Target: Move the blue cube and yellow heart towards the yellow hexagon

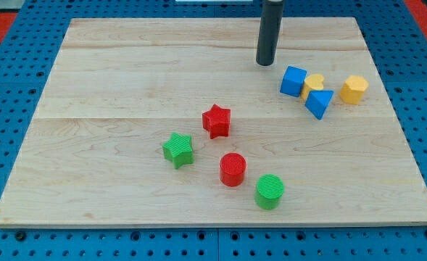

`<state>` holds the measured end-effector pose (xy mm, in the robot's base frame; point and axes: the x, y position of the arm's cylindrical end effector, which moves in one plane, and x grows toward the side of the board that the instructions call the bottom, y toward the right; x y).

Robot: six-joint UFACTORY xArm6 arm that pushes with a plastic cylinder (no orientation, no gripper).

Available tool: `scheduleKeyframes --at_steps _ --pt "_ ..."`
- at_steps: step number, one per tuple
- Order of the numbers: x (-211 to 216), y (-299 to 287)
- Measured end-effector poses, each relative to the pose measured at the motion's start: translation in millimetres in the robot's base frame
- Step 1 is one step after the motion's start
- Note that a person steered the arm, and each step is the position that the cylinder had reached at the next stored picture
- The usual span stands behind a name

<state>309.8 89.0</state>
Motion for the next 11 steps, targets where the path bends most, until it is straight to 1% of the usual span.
scheduleKeyframes --at_steps 2,5,9,11 --pt "-8.4 -3.1" --pt "-7.3 -6.8" --pt "59.4 6.0" --pt "62.6 21.3"
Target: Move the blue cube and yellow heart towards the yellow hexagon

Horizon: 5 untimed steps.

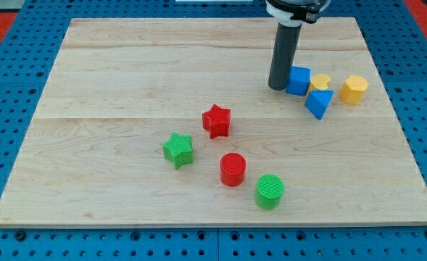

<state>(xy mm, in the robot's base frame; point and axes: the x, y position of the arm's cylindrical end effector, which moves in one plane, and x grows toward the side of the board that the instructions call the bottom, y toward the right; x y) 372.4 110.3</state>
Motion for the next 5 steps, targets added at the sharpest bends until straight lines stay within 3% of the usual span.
scheduleKeyframes --at_steps 2,5 --pt "6.3 43.2" --pt "-36.2 7.0"
